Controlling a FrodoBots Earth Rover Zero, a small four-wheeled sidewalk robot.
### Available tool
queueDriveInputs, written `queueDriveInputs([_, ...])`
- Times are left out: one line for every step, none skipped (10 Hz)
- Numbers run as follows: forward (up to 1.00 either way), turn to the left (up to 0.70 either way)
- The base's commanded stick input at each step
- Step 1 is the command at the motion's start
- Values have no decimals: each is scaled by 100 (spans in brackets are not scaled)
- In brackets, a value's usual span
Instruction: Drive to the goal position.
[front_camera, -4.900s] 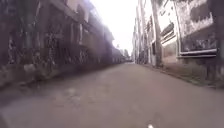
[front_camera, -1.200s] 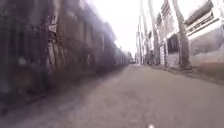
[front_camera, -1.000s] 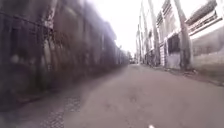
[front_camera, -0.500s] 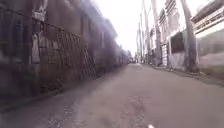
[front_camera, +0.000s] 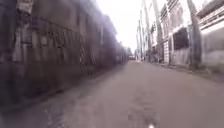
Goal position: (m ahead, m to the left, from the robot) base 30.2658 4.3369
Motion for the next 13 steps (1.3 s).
queueDriveInputs([70,0])
queueDriveInputs([70,0])
queueDriveInputs([70,0])
queueDriveInputs([70,0])
queueDriveInputs([70,0])
queueDriveInputs([70,0])
queueDriveInputs([70,0])
queueDriveInputs([70,0])
queueDriveInputs([70,0])
queueDriveInputs([70,0])
queueDriveInputs([70,0])
queueDriveInputs([70,0])
queueDriveInputs([70,1])
